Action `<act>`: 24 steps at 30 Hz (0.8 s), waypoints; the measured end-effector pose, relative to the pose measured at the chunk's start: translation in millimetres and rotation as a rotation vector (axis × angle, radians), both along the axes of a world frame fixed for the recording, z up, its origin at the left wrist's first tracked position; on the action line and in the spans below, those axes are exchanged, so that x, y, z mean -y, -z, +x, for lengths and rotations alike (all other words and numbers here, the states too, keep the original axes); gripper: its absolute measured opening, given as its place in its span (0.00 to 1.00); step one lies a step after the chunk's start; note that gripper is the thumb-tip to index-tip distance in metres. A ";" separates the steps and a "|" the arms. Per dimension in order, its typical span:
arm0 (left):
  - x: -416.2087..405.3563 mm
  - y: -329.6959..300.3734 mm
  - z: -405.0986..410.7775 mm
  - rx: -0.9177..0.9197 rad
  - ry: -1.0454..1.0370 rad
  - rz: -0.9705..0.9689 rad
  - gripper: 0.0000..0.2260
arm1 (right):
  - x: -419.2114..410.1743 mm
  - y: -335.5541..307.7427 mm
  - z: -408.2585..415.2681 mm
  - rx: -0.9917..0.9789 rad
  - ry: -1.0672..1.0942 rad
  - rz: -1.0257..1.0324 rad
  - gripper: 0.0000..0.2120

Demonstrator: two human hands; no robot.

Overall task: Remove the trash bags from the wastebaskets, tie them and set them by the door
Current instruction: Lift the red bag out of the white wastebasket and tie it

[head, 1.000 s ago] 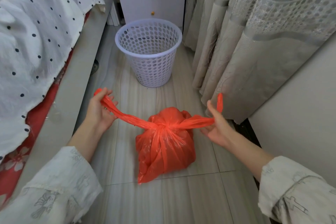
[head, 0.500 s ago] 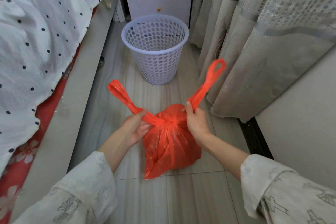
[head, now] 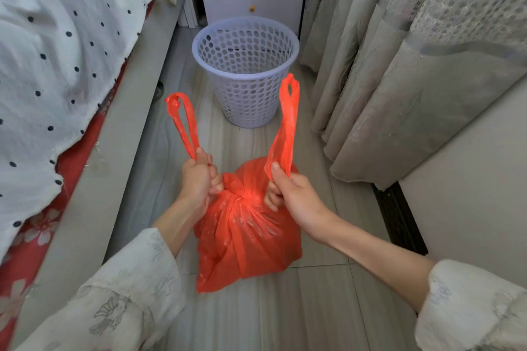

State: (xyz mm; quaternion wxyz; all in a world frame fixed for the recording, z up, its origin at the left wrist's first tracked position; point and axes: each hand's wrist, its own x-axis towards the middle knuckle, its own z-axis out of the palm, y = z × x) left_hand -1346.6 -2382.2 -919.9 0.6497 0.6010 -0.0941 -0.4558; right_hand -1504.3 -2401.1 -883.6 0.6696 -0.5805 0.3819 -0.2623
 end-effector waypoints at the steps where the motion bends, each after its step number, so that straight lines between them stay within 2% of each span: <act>1: -1.7 2.5 2.3 0.032 -0.014 0.027 0.18 | -3.9 2.9 -2.0 -0.027 -0.024 0.006 0.24; 4: -7.0 13.6 10.8 0.074 -0.057 0.094 0.18 | -13.0 6.7 -3.4 -0.090 -0.086 0.018 0.25; 7: -11.2 22.2 18.3 0.016 -0.042 0.101 0.18 | -20.0 8.0 -5.0 -0.162 -0.150 -0.008 0.25; 11: -12.4 16.5 17.2 -0.192 0.253 0.006 0.17 | -8.7 7.5 -16.8 -0.241 -0.068 0.030 0.24; 13: -11.8 7.9 15.3 -0.115 0.371 0.022 0.17 | 0.9 5.9 -17.5 -0.162 0.036 0.107 0.23; 16: -9.6 -4.7 12.3 0.197 0.495 0.120 0.16 | 11.6 8.7 -10.7 -0.132 0.108 0.169 0.19; 17: -9.4 -9.6 11.6 0.239 0.524 0.136 0.16 | 15.6 11.9 -7.7 -0.181 0.107 0.180 0.16; 19: -9.7 -21.3 9.8 0.203 0.588 0.112 0.14 | 23.5 16.1 -4.3 -0.361 0.062 0.116 0.13; 22: -7.8 -40.0 2.2 0.178 0.683 0.041 0.11 | 30.6 15.8 -0.8 -0.690 -0.188 -0.150 0.14; 24: -3.3 -48.6 -4.4 0.204 0.715 0.002 0.10 | 26.9 14.5 3.6 -0.842 -0.346 -0.269 0.15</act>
